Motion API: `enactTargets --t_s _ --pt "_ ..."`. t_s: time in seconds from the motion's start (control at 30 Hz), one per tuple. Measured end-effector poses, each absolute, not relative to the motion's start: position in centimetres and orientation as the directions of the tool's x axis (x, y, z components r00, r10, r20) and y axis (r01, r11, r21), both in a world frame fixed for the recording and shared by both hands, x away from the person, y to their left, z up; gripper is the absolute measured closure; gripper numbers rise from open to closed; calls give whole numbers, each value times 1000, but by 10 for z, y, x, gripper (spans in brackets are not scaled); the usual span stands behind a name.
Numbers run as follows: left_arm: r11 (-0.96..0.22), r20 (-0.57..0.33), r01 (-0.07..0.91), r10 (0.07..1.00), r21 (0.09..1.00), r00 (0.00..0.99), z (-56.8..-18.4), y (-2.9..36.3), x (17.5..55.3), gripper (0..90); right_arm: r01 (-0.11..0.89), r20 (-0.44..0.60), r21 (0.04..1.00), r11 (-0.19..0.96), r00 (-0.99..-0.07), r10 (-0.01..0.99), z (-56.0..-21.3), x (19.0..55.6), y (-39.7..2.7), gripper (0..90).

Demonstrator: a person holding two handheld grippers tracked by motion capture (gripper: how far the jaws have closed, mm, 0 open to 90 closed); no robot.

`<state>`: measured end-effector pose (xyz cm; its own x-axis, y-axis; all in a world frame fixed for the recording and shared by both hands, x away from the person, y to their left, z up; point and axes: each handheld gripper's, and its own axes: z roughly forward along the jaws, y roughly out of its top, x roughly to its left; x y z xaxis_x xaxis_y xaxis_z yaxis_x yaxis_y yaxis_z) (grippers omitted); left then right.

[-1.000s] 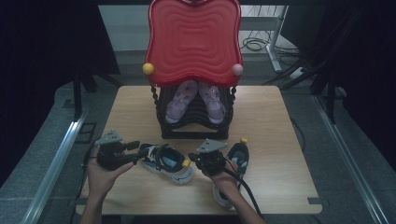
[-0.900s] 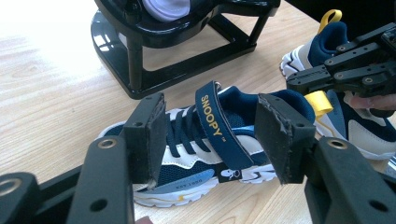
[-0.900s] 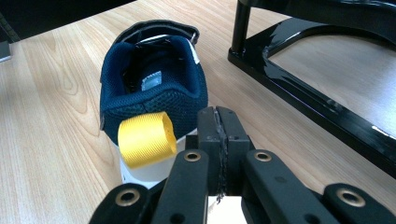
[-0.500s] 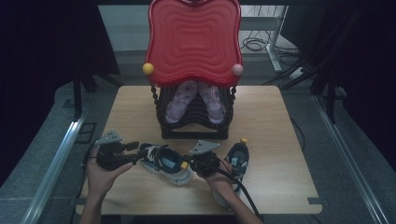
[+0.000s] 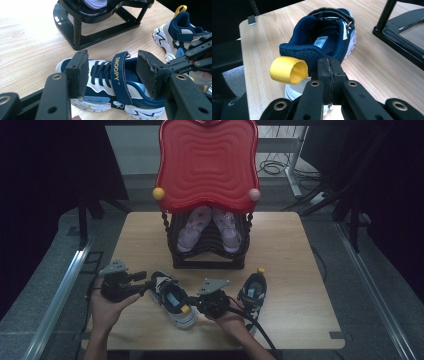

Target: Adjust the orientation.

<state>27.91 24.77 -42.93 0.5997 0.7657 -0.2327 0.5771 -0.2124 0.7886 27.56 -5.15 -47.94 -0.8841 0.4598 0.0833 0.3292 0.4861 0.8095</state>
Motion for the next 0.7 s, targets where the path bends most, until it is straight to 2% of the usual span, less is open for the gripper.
enactTargets --t_s 0.7 --pt "-223 -232 581 762 782 604 -431 246 280 437 330 117 816 475 -898 423 -481 268 -41 889"
